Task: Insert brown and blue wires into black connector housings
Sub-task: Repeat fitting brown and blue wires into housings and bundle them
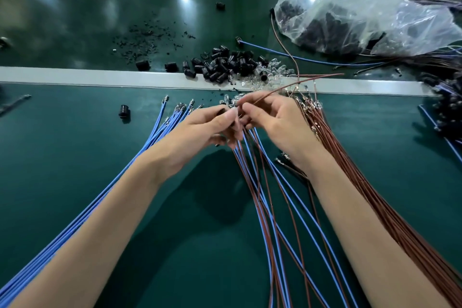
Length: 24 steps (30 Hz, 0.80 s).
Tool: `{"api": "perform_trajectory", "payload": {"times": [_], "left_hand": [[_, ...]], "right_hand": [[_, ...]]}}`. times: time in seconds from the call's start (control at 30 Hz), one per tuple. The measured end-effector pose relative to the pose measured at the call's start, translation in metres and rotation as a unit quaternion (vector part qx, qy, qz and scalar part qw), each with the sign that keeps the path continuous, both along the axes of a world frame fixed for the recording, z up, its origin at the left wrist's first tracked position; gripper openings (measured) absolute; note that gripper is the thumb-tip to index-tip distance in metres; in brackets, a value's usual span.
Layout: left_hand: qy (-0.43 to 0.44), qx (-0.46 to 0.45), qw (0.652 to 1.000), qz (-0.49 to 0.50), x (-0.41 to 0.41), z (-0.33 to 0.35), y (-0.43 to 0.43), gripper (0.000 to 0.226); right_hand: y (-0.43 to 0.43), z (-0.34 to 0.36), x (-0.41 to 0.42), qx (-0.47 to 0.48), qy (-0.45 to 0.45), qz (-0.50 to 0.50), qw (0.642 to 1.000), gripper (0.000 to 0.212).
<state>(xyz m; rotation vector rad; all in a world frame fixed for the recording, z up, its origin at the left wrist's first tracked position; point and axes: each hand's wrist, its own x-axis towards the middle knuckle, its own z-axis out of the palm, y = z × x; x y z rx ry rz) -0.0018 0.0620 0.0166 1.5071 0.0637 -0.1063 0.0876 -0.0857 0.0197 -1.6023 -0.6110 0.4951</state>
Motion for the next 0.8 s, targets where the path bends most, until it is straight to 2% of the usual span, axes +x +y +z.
{"api": "perform_trajectory", "payload": {"times": [0.07, 0.13, 0.23, 0.3, 0.4, 0.57, 0.7, 0.8], "left_hand": [[-0.014, 0.028, 1.000, 0.003, 0.000, -0.002, -0.003, 0.025], [-0.029, 0.063, 0.997, 0.025, 0.000, -0.005, -0.005, 0.021], [-0.063, 0.133, 0.983, 0.112, 0.004, -0.015, -0.006, 0.007], [-0.085, 0.169, 0.969, 0.161, 0.005, -0.023, -0.006, 0.012], [-0.116, 0.148, 0.965, 0.186, 0.005, -0.028, -0.007, 0.018], [-0.132, 0.125, 0.968, 0.175, 0.005, -0.029, -0.007, 0.018], [-0.147, 0.136, 0.957, 0.212, 0.005, -0.029, -0.008, 0.016], [-0.152, 0.102, 0.956, 0.231, 0.005, -0.030, -0.008, 0.020]], "right_hand": [[0.002, -0.004, -0.001, -0.047, -0.038, 0.005, 0.998, 0.019], [0.002, -0.005, 0.000, -0.055, -0.035, -0.024, 0.998, 0.024], [0.000, -0.001, 0.005, 0.005, 0.033, -0.072, 0.997, 0.028], [-0.003, -0.001, 0.009, 0.039, 0.051, -0.070, 0.995, 0.019], [-0.003, -0.007, 0.008, 0.033, 0.028, -0.053, 0.998, 0.008], [0.001, -0.013, 0.003, 0.078, 0.001, -0.074, 0.994, 0.018], [0.000, -0.018, 0.004, 0.089, -0.015, -0.086, 0.992, 0.019], [-0.003, -0.021, 0.003, 0.100, -0.012, -0.101, 0.990, 0.021]]}}
